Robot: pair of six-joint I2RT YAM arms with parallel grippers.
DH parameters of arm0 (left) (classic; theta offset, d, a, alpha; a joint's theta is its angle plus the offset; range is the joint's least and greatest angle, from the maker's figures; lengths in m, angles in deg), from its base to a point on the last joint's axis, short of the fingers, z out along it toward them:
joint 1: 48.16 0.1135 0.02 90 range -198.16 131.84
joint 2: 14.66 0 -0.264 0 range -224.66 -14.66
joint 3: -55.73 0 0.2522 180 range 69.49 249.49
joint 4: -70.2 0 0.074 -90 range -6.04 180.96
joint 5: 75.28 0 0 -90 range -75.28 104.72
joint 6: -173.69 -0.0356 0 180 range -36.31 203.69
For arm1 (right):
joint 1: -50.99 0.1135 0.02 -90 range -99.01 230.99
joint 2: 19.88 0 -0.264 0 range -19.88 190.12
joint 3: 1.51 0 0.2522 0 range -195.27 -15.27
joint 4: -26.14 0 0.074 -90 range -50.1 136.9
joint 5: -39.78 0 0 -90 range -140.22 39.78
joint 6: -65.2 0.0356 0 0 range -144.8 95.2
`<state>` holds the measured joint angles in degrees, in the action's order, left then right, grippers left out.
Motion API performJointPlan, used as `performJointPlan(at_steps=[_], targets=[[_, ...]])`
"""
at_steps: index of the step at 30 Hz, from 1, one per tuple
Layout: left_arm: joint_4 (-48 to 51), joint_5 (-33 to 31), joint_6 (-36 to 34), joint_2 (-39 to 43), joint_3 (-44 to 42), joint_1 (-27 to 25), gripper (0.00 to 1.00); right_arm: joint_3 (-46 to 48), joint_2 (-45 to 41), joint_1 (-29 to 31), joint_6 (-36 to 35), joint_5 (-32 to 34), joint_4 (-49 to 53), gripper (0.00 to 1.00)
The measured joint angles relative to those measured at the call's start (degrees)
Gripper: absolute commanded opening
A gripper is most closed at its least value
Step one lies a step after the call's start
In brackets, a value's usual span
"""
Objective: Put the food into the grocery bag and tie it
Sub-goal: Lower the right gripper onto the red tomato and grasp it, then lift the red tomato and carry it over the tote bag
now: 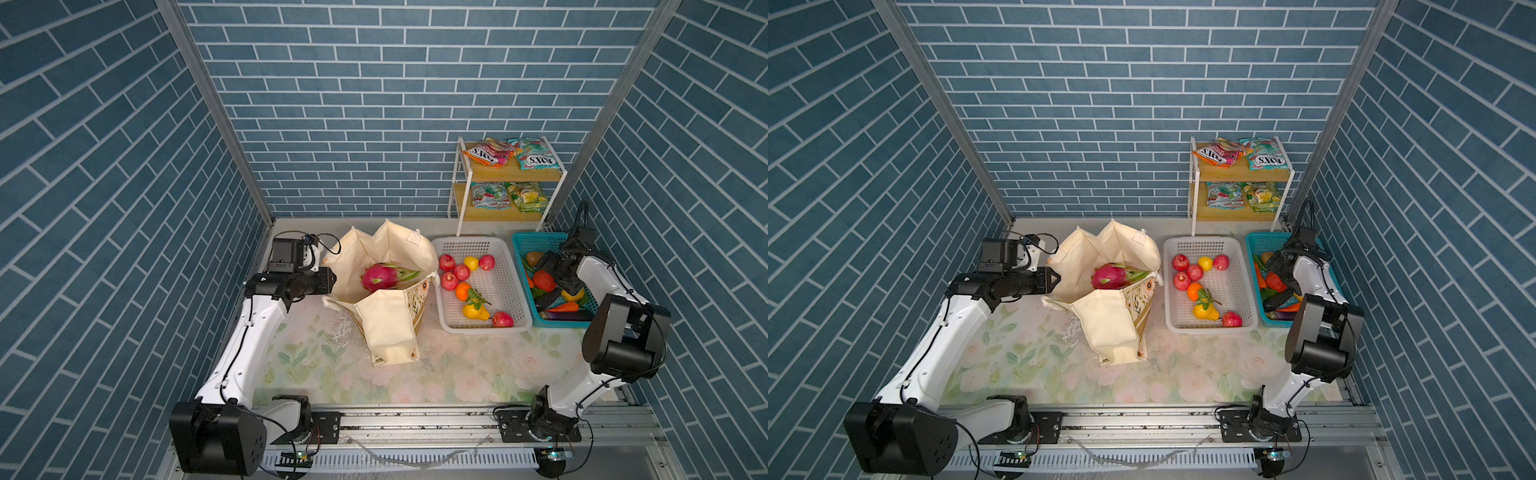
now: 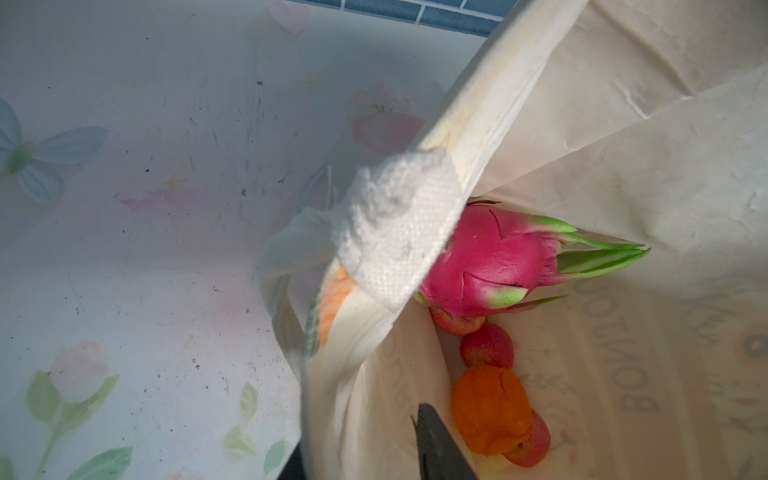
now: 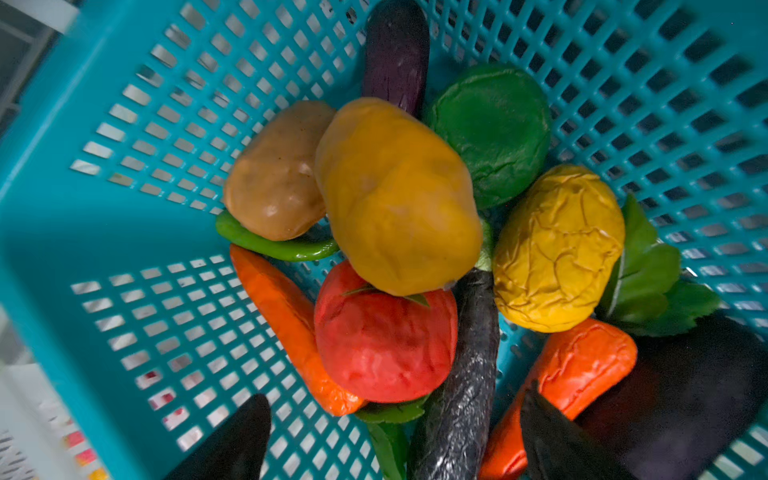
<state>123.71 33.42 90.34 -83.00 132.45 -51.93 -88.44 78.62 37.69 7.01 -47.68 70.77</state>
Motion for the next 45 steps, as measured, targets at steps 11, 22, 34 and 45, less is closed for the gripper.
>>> performJointPlan(at_steps=[11,22,34,45], targets=[[0.0,0.0,0.0,0.0,0.0,0.0,0.37,1.0,5.2,0.0,1.4,0.5,-2.3,0.92],[0.0,0.0,0.0,0.0,0.0,0.0,0.37,2.1,6.3,0.0,2.4,0.8,-6.7,0.58],[0.0,0.0,0.0,0.3,0.0,0.0,0.37,4.2,-6.4,-0.1,2.7,-0.3,-4.3,0.54],[0.0,0.3,0.0,0.9,0.0,-0.2,0.37,7.0,-26.5,2.7,4.3,-9.7,0.1,0.53]])
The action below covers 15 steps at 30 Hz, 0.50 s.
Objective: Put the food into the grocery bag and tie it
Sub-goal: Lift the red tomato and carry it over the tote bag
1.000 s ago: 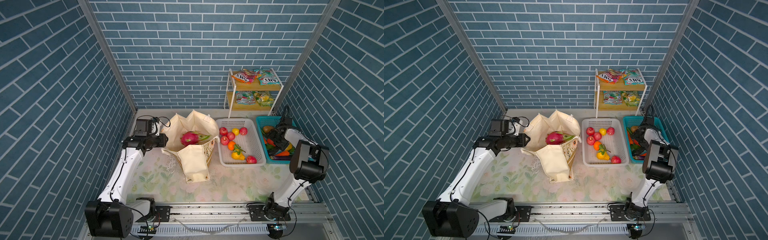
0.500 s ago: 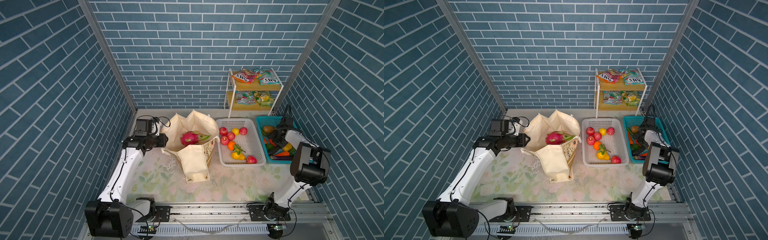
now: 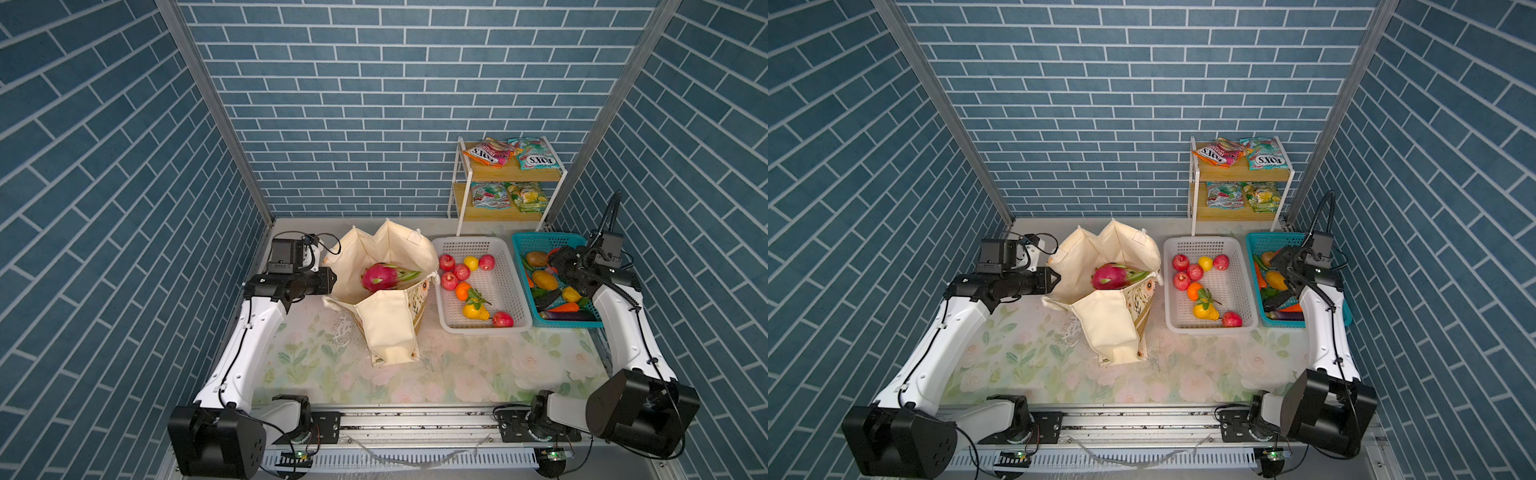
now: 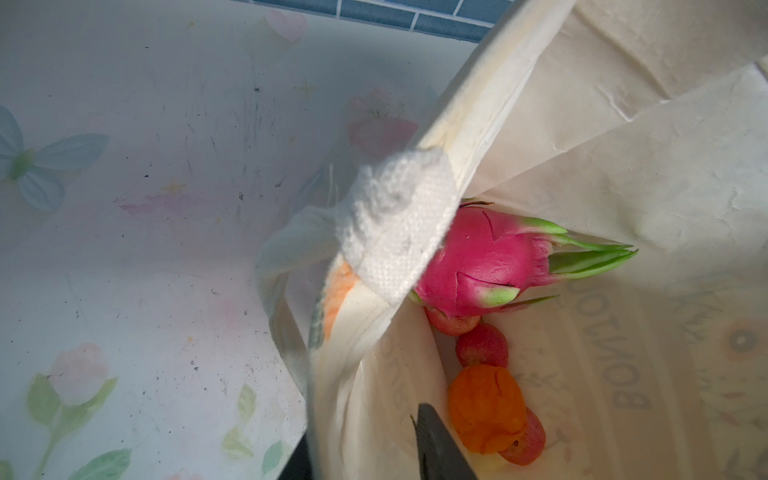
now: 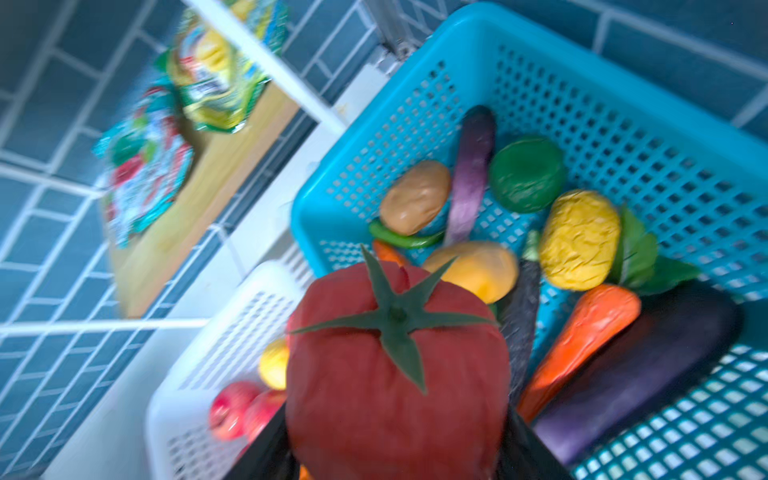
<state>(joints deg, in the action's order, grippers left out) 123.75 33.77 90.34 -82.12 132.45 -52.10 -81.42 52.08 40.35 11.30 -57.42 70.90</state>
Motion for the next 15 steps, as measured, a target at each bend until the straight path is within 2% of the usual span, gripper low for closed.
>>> performJointPlan(at_steps=[5,15], targets=[[0.0,0.3,0.0,0.0,0.0,0.0,0.37,-3.3,-0.5,11.5,1.0,-3.3,2.1,0.54],[-0.1,0.6,0.0,0.2,0.0,0.0,0.37,-21.2,6.1,35.9,2.3,-4.7,2.9,0.54]])
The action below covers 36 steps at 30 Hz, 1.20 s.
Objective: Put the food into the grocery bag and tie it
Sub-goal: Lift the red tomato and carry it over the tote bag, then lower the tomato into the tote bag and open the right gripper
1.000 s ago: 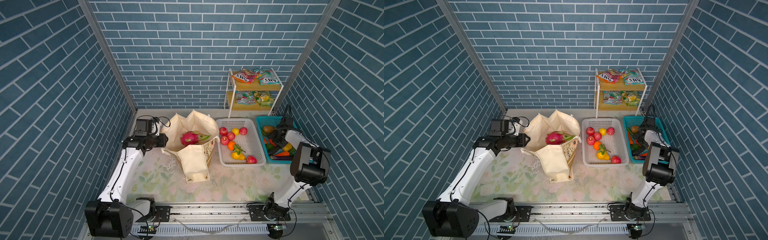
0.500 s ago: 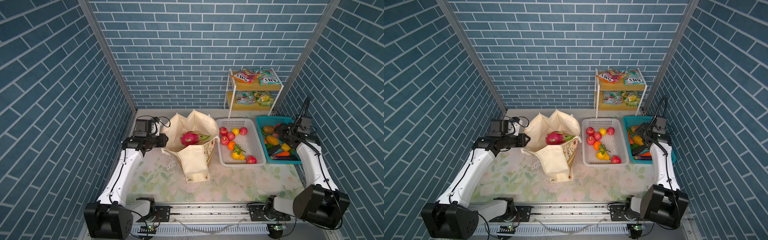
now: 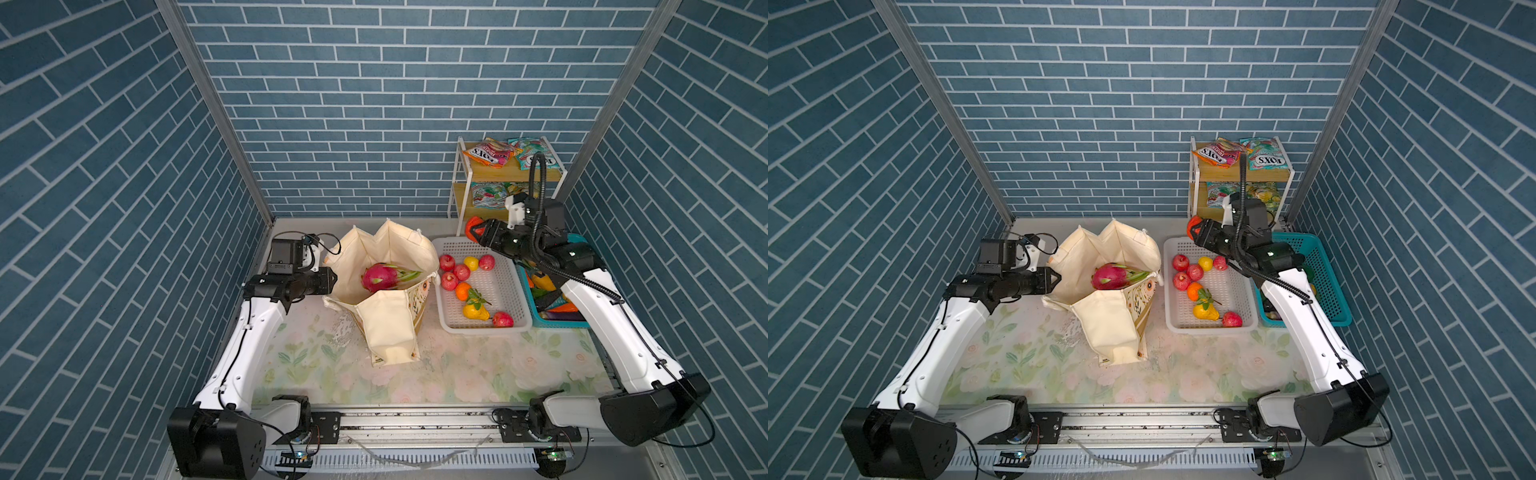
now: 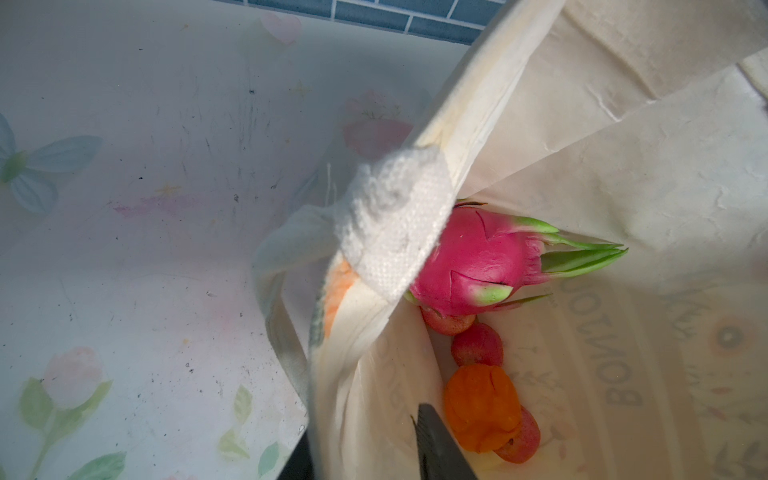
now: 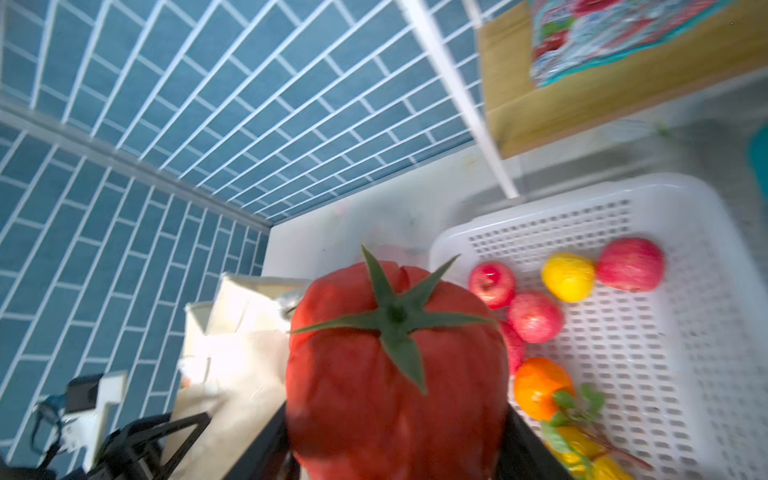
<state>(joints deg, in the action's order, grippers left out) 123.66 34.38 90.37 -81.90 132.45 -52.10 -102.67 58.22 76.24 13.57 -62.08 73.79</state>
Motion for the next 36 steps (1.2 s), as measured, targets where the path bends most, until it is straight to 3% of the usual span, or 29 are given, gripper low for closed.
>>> performJointPlan(at_steps=[7,13,21,36], targets=[[-0.1,0.3,0.0,0.0,0.0,0.0,0.37,-14.6,12.1,15.9,-0.2,0.4,1.4,0.54],[-0.1,0.4,0.0,0.1,0.0,0.0,0.37,-24.0,21.3,23.5,-2.4,0.7,4.5,0.55],[-0.2,0.6,0.0,0.1,0.0,0.0,0.37,-28.5,28.3,27.5,-4.8,1.5,9.8,0.57],[-0.2,0.8,0.0,0.1,0.0,0.0,0.37,-33.7,35.8,27.7,-7.4,5.0,16.8,0.58]])
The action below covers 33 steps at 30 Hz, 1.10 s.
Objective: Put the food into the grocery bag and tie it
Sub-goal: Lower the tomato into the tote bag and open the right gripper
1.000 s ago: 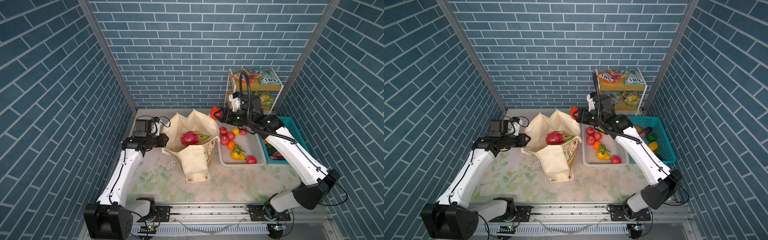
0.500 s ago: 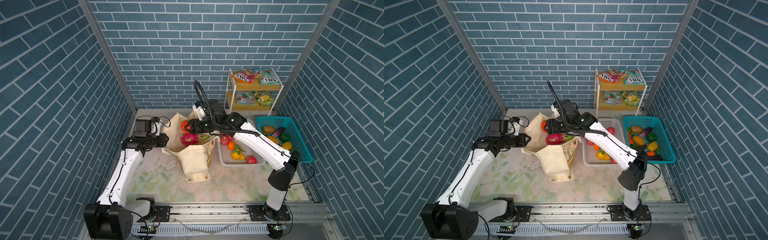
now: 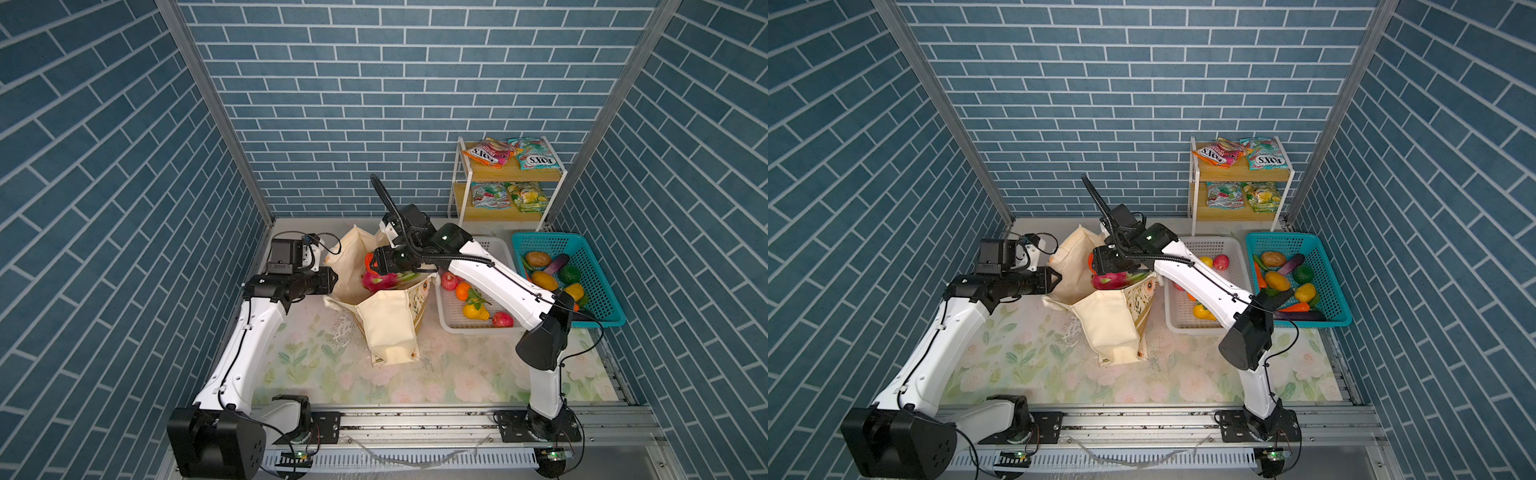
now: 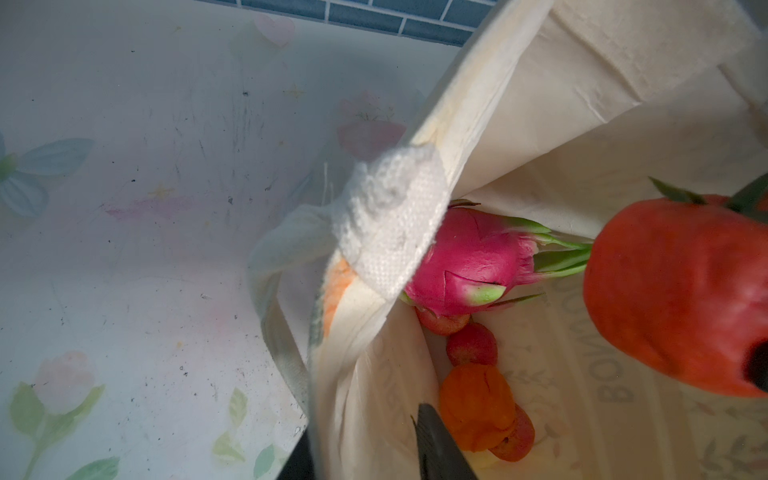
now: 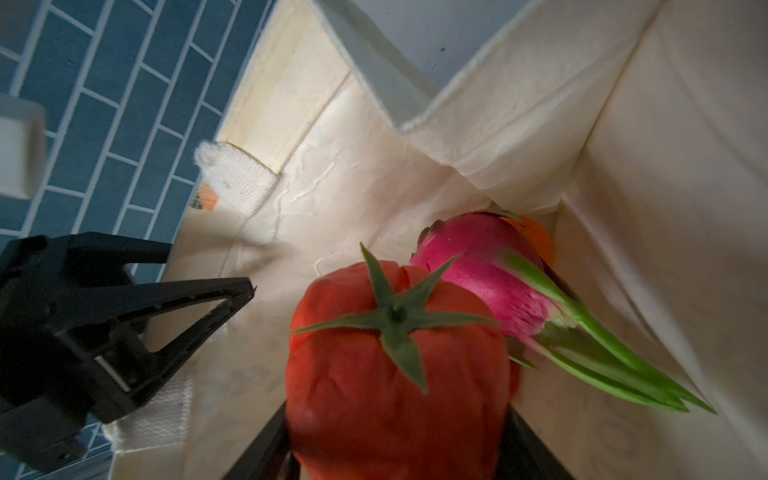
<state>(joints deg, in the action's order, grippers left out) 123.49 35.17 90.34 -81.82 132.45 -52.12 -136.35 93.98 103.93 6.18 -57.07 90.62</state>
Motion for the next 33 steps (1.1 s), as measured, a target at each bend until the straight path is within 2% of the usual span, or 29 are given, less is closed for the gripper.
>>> performJointPlan(at_steps=[9,17,18,20,21,33], targets=[[0.0,0.1,0.0,0.1,0.0,0.0,0.36,-3.6,6.4,0.0,-2.6,4.5,4.2,0.61],[0.0,0.0,0.0,0.1,0.0,0.0,0.37,-6.6,11.6,0.0,-4.5,7.1,7.4,0.69],[0.0,0.0,0.0,0.1,0.0,0.0,0.37,-6.7,11.7,0.0,-4.5,7.1,7.6,0.72],[0.0,0.0,0.0,0.1,0.0,0.0,0.37,-6.7,11.8,0.2,-4.9,7.2,8.2,0.96],[0.0,0.0,0.0,0.1,0.0,0.0,0.37,-6.7,12.0,0.2,-5.0,7.3,8.3,0.99],[0.0,-0.2,0.0,0.1,0.0,-0.1,0.37,-7.8,13.4,0.2,-5.6,8.2,10.5,0.99]])
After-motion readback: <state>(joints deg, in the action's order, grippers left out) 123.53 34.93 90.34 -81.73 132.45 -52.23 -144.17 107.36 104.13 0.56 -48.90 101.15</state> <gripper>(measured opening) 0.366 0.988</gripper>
